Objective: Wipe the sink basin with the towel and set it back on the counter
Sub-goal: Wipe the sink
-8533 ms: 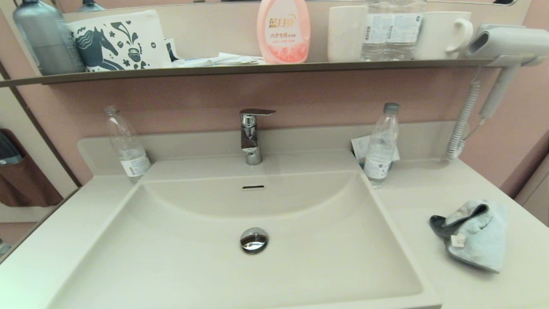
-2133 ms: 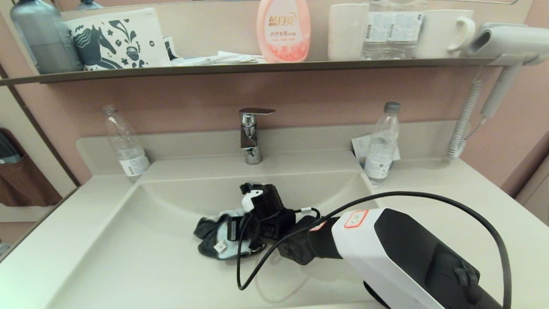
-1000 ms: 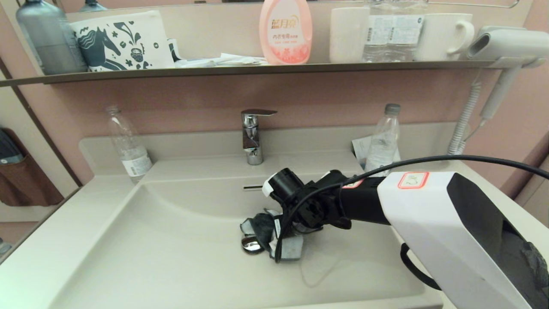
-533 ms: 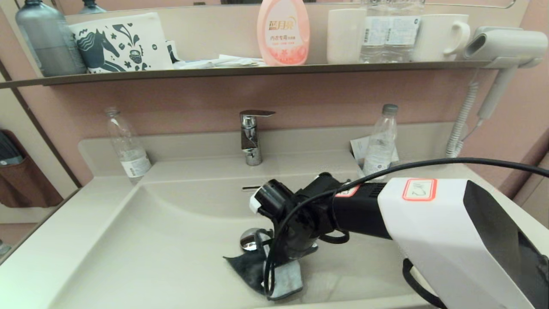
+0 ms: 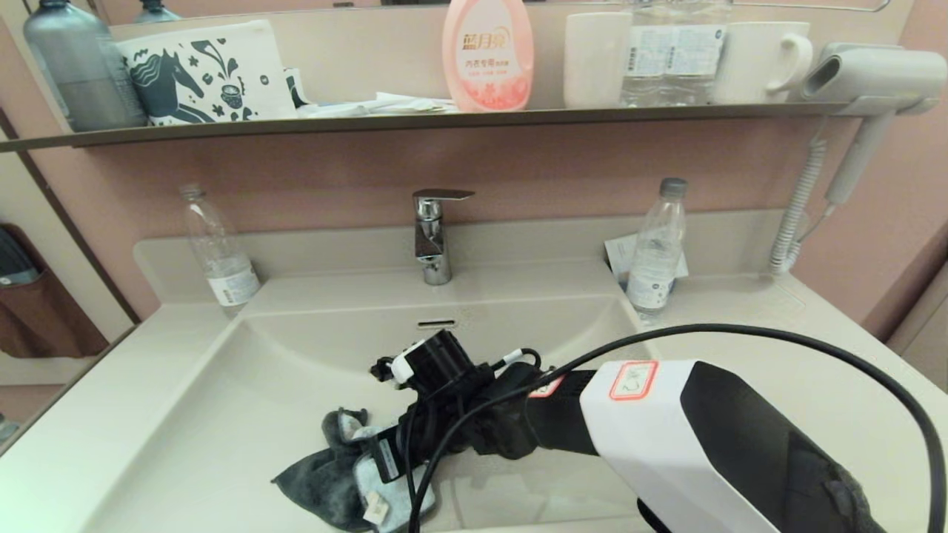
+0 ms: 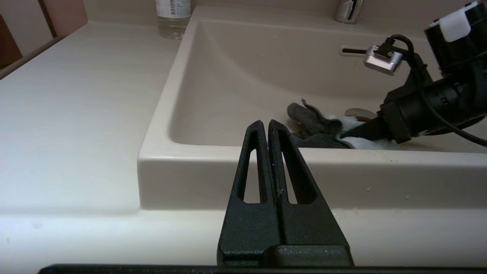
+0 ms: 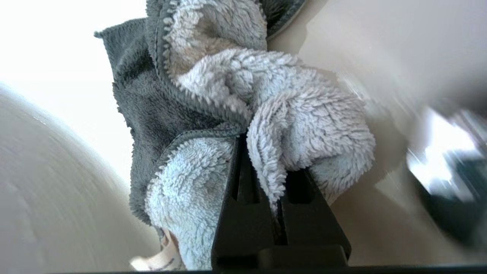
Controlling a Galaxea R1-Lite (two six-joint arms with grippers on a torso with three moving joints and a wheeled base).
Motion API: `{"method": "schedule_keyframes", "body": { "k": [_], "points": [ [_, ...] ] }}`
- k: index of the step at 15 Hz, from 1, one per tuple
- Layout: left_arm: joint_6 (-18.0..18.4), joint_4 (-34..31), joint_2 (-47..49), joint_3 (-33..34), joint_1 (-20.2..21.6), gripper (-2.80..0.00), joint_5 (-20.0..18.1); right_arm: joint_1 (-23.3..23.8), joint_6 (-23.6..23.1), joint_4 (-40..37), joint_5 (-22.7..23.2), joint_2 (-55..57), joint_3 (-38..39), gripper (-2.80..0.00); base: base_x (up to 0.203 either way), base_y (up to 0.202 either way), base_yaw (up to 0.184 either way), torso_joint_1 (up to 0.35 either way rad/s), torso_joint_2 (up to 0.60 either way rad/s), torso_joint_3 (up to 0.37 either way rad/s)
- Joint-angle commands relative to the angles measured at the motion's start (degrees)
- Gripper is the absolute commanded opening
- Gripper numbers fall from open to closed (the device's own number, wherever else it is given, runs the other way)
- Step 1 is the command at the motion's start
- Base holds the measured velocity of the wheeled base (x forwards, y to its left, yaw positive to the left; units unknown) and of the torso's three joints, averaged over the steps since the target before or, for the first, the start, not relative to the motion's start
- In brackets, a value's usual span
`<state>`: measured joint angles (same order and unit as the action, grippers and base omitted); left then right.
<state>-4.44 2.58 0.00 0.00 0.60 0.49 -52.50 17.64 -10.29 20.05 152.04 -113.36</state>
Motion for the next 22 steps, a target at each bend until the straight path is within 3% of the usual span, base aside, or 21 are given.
{"method": "schedule_keyframes", "body": {
  "k": [1,4,6,10,15,22],
  "points": [
    [0.0,0.0,0.1,0.0,0.0,-2.8,0.0,-0.1,0.1,7.8,2.2,3.5,-0.2,-2.8,0.0,0.0,0.0,0.0,0.0,0.0],
    [0.0,0.1,0.1,0.0,0.0,-2.8,0.0,0.8,0.0,22.4,5.0,5.9,-0.4,-2.8,0.0,0.0,0.0,0.0,0.0,0.0],
    [0.0,0.0,0.1,0.0,0.0,-2.8,0.0,2.2,0.0,27.6,4.7,6.0,-0.5,-2.8,0.0,0.0,0.0,0.0,0.0,0.0],
    [0.0,0.1,0.1,0.0,0.0,-2.8,0.0,4.7,0.1,28.3,-2.4,2.3,-0.5,-2.8,0.0,0.0,0.0,0.0,0.0,0.0],
    [0.0,0.1,0.1,0.0,0.0,-2.8,0.0,6.3,6.1,28.3,-3.0,-2.2,-0.5,-2.8,0.0,0.0,0.0,0.0,0.0,0.0],
    [0.0,0.1,0.1,0.0,0.0,-2.8,0.0,9.1,6.6,25.3,-9.0,-2.8,0.1,-2.8,0.0,0.0,0.0,0.004,0.0,0.0]
  ]
}}
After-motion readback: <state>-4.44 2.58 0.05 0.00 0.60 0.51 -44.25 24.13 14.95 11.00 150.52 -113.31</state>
